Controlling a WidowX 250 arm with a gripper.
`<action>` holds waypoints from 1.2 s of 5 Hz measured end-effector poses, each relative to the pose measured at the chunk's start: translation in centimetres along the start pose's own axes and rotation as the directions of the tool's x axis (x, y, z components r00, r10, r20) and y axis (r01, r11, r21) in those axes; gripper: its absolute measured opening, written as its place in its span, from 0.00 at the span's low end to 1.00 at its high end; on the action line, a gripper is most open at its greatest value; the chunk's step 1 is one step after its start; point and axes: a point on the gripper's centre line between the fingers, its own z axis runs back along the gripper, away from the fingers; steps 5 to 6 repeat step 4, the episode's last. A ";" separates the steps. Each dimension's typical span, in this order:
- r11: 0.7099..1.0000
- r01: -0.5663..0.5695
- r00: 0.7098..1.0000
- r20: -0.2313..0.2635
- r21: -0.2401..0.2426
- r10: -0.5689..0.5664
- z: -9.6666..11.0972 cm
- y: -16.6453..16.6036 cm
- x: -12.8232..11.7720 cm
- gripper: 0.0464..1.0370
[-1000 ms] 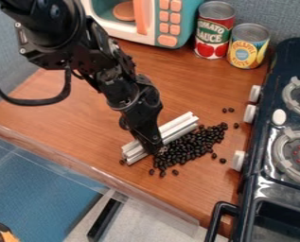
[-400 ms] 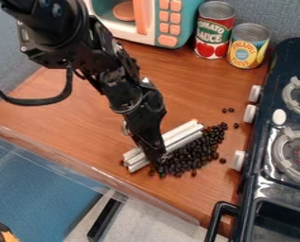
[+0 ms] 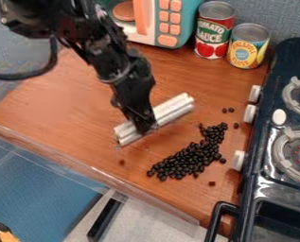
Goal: Sweep into pile
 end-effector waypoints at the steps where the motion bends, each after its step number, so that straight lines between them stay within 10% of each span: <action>1: 1.000 -0.019 1.000 0.019 0.020 0.018 0.8 1.5 0.5 0.31; 6: 0.999 0.004 1.000 -0.022 0.051 -0.002 -1.8 4.3 1.6 0.31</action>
